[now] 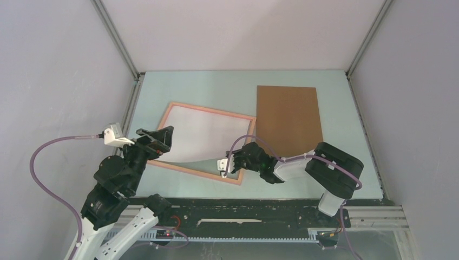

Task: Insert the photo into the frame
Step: Turn over the photo from the photo frame.

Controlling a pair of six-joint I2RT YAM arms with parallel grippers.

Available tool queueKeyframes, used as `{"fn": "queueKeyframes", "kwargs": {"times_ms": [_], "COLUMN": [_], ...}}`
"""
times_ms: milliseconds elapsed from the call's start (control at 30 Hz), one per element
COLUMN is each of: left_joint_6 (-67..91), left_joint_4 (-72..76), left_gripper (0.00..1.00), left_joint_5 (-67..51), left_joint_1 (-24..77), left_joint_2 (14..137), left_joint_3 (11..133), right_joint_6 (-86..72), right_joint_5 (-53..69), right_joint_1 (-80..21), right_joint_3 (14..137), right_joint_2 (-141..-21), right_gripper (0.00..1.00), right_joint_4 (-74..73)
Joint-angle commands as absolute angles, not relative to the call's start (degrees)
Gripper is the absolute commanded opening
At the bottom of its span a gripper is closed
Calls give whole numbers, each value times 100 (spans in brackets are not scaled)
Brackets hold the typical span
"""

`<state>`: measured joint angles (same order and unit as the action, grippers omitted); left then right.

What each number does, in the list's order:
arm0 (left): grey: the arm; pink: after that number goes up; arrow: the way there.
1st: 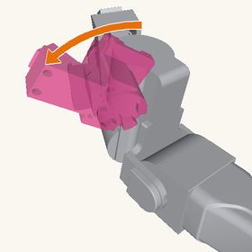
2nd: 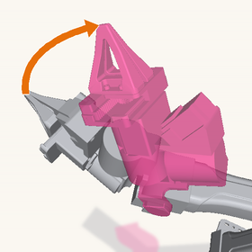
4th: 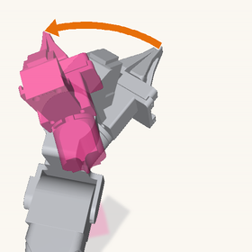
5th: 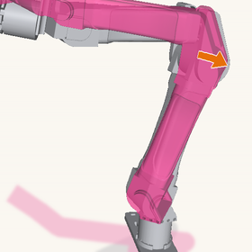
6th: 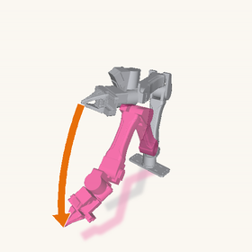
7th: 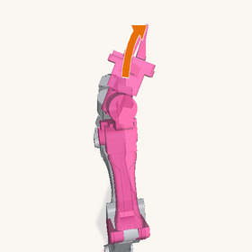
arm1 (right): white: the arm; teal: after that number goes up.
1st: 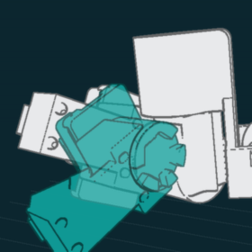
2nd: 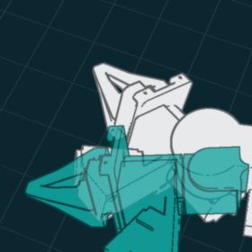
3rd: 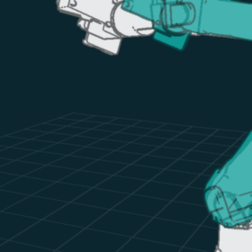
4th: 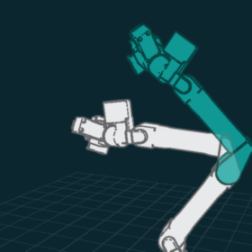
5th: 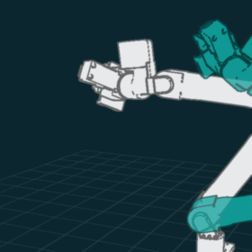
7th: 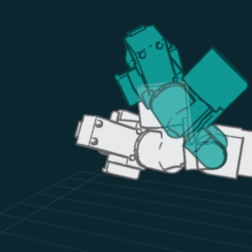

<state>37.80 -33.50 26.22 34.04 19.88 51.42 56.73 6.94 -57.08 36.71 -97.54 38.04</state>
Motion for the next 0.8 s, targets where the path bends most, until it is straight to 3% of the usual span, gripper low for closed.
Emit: {"fn": "queueKeyframes", "kwargs": {"times_ms": [0, 200, 233, 300, 400, 467, 500, 533, 567, 767], "left_joint_6": [3639, 3639, 3643, 3651, 3676, 3699, 3708, 3713, 3717, 3792], "left_joint_4": [-3098, -3060, -3052, -3050, -3038, -3010, -2995, -2987, -2980, -2988], "left_gripper": [100, 100, 100, 100, 100, 100, 100, 100, 100, 100], "left_joint_5": [2601, 2565, 2561, 2542, 2526, 2505, 2487, 2465, 2447, 2435], "left_joint_1": [3369, 3368, 3369, 3372, 3375, 3368, 3369, 3372, 3371, 3374], "left_joint_2": [2035, 2067, 2071, 2066, 2052, 2034, 2024, 2025, 2022, 1921], "left_joint_3": [5124, 5111, 5112, 5115, 5086, 5049, 5037, 5036, 5044, 4995], "right_joint_6": [5796, 5838, 5863, 5933, 6053, 6050, 6047, 6039, 5995, 5398], "right_joint_5": [684, 722, 676, 581, 635, 572, 565, 614, 687, 981], "right_joint_1": [-5680, -5719, -5740, -5796, -5859, -5920, -5950, -5958, -5959, -5959], "right_joint_3": [3868, 4005, 4007, 4013, 3995, 3901, 3860, 3836, 3832, 3813], "right_joint_2": [-9900, -10008, -10006, -9926, -9630, -9437, -9345, -9204, -9087, -8358], "right_gripper": [0, 0, 6, 28, 35, 46, 57, 92, 99, 100], "right_joint_4": [4027, 3910, 3862, 3647, 3026, 2927, 2839, 2710, 2533, 1443]}}
